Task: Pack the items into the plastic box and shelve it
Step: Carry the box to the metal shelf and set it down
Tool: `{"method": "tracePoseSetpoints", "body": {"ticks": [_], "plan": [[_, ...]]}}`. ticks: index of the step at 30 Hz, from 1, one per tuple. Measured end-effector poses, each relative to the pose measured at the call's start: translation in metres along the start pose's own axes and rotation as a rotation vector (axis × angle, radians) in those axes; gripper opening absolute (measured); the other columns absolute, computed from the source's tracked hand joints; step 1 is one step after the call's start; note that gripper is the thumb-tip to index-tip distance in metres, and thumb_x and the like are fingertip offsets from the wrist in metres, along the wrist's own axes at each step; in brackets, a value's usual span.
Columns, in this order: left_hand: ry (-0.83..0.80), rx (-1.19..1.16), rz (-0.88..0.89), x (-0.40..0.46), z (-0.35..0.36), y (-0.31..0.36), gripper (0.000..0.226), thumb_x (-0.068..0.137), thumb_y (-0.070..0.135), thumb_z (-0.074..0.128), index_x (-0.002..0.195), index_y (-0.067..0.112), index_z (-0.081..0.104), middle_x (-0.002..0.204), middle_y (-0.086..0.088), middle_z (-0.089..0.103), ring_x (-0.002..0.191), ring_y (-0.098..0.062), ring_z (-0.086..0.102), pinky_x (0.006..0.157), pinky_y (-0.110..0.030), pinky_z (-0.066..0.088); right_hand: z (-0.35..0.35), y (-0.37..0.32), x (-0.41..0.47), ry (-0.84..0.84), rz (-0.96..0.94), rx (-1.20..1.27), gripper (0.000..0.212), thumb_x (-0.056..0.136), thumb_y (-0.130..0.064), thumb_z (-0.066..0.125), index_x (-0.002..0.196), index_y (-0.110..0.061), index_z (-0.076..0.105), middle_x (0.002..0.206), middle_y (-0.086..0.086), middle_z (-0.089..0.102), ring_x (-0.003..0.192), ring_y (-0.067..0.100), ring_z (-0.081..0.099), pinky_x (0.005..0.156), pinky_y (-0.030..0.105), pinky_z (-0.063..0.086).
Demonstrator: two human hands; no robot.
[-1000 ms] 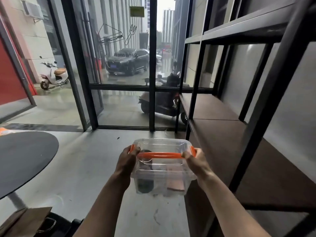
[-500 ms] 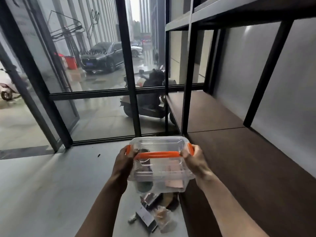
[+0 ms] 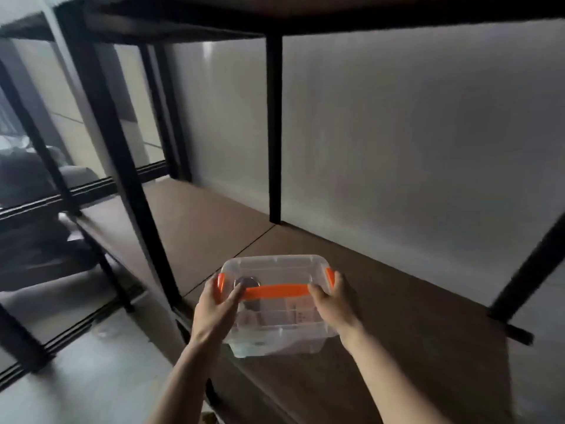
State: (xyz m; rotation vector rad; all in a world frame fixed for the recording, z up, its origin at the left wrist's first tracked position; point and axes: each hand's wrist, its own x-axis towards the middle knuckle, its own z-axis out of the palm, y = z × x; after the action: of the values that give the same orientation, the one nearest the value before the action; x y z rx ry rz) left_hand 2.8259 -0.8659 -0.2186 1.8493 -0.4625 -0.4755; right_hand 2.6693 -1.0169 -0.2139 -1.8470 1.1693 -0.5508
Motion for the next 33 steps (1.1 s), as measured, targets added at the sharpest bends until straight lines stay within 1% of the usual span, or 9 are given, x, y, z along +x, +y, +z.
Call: {"method": "tracePoseSetpoints", "body": {"ticks": [2, 4, 7, 9, 11, 13, 23, 29, 33], "plan": [[-0.139, 0.054, 0.054, 0.026, 0.025, 0.010, 0.042, 0.076, 0.055, 0.069, 0.108, 0.029, 0.063, 0.088, 0.004, 0.075, 0.070, -0.006, 0.071, 0.046, -0.015, 0.051, -0.012, 0.012, 0.010, 0.056, 0.089, 0.072, 0.068, 0.099, -0.035, 0.057, 0.153, -0.006, 0.028, 0.155, 0.014, 0.041, 0.140, 0.031, 0.044, 0.111, 0.044, 0.041], [-0.254, 0.138, 0.122, 0.048, 0.053, 0.012, 0.066, 0.068, 0.068, 0.066, 0.121, 0.029, 0.058, 0.100, -0.001, 0.075, 0.080, -0.014, 0.073, 0.056, -0.028, 0.058, -0.022, 0.026, 0.014, 0.109, 0.181, 0.136, 0.073, 0.102, -0.034, 0.053, 0.158, -0.006, 0.015, 0.165, 0.012, 0.025, 0.149, 0.031, 0.030, 0.119, 0.046, 0.031], [-0.392, 0.209, 0.175, 0.062, 0.098, 0.004, 0.064, 0.081, 0.056, 0.070, 0.134, 0.025, 0.051, 0.110, -0.006, 0.072, 0.089, -0.022, 0.071, 0.073, -0.043, 0.059, -0.035, 0.052, 0.013, 0.216, 0.255, 0.136, 0.077, 0.104, -0.035, 0.048, 0.161, -0.010, 0.002, 0.170, 0.010, 0.012, 0.154, 0.031, 0.021, 0.122, 0.049, 0.026], [-0.427, 0.247, 0.173, 0.058, 0.122, -0.001, 0.068, 0.085, 0.048, 0.070, 0.142, 0.024, 0.042, 0.114, -0.004, 0.068, 0.092, -0.028, 0.070, 0.078, -0.044, 0.058, -0.039, 0.073, 0.008, 0.317, 0.278, 0.005, 0.076, 0.102, -0.042, 0.048, 0.160, -0.013, 0.008, 0.168, 0.010, 0.020, 0.151, 0.030, 0.029, 0.118, 0.046, 0.033], [-0.464, 0.308, 0.169, 0.054, 0.143, -0.013, 0.074, 0.082, 0.054, 0.070, 0.143, 0.024, 0.040, 0.115, -0.005, 0.069, 0.092, -0.032, 0.071, 0.079, -0.044, 0.057, -0.042, 0.096, 0.001, 0.432, 0.270, -0.198, 0.075, 0.098, -0.050, 0.051, 0.156, -0.013, 0.021, 0.158, 0.010, 0.040, 0.140, 0.026, 0.046, 0.108, 0.040, 0.044], [-0.501, 0.355, 0.158, 0.051, 0.161, -0.026, 0.080, 0.077, 0.061, 0.067, 0.142, 0.026, 0.038, 0.115, -0.006, 0.071, 0.087, -0.034, 0.073, 0.078, -0.044, 0.057, -0.041, 0.114, -0.008, 0.480, 0.271, -0.293, 0.075, 0.097, -0.050, 0.054, 0.155, -0.011, 0.026, 0.151, 0.009, 0.046, 0.133, 0.023, 0.052, 0.100, 0.033, 0.049], [-0.564, 0.478, 0.196, 0.021, 0.192, -0.078, 0.085, 0.089, 0.049, 0.064, 0.156, 0.014, 0.025, 0.152, -0.011, 0.049, 0.130, -0.036, 0.054, 0.100, -0.047, 0.046, -0.020, 0.178, -0.033, 0.463, 0.326, -0.405, 0.064, 0.098, -0.044, 0.053, 0.149, -0.010, 0.036, 0.139, 0.009, 0.053, 0.112, 0.019, 0.067, 0.082, 0.028, 0.056], [-0.586, 0.521, 0.271, 0.017, 0.194, -0.086, 0.084, 0.093, 0.052, 0.057, 0.158, 0.016, 0.017, 0.158, -0.010, 0.040, 0.132, -0.036, 0.052, 0.100, -0.050, 0.045, -0.009, 0.185, -0.037, 0.520, 0.330, -0.408, 0.063, 0.099, -0.045, 0.049, 0.151, -0.014, 0.031, 0.136, 0.005, 0.053, 0.109, 0.016, 0.067, 0.078, 0.027, 0.061], [-0.587, 0.597, 0.308, 0.015, 0.192, -0.084, 0.091, 0.092, 0.062, 0.046, 0.159, 0.016, 0.008, 0.159, -0.011, 0.036, 0.131, -0.037, 0.053, 0.097, -0.049, 0.047, -0.007, 0.185, -0.040, 0.526, 0.361, -0.413, 0.067, 0.100, -0.046, 0.045, 0.155, -0.012, 0.026, 0.140, 0.008, 0.051, 0.116, 0.020, 0.065, 0.084, 0.032, 0.060]]}}
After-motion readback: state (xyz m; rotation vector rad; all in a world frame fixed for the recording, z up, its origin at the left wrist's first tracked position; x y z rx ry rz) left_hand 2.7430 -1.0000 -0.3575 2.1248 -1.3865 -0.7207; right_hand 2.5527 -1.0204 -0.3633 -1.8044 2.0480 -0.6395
